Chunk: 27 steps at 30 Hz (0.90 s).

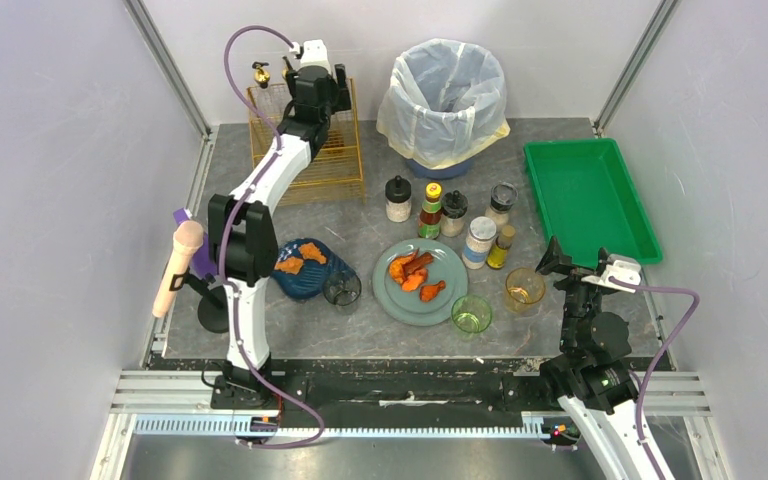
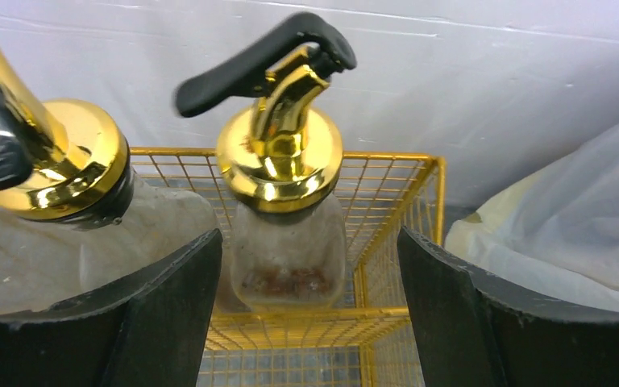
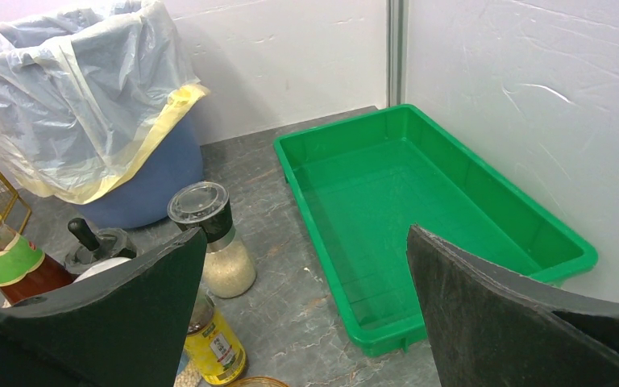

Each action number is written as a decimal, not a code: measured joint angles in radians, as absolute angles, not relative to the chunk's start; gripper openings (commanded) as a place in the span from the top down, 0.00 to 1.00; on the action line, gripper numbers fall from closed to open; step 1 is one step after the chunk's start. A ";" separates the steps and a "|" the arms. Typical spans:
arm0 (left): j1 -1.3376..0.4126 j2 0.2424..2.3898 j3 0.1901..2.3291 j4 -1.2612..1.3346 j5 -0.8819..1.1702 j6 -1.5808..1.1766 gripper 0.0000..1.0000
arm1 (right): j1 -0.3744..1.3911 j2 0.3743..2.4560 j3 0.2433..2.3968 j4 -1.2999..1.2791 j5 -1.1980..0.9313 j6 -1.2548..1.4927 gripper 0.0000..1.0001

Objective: Clear the kitchen counter

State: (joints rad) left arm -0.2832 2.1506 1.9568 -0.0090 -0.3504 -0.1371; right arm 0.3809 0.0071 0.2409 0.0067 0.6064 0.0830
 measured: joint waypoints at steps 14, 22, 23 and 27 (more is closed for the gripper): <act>-0.322 1.789 1.767 -0.196 -0.252 -0.192 0.12 | 0.381 0.007 0.241 0.006 0.602 0.085 0.02; -0.407 1.521 1.519 -0.274 -0.197 -0.213 0.12 | 0.381 0.007 0.241 0.006 0.601 0.085 0.02; -0.415 1.498 1.493 -0.281 -0.186 -0.221 0.12 | 0.381 0.007 0.241 0.006 0.601 0.085 0.02; -0.457 1.411 1.367 -0.281 -0.150 -0.265 0.09 | 0.381 0.007 0.241 0.006 0.601 0.085 0.02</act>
State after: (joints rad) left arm -0.4572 1.4105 1.3674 -0.2813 -0.1505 -0.2646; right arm 0.3809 0.0071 0.2409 0.0063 0.6014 0.0849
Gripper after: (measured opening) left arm 0.880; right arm 0.979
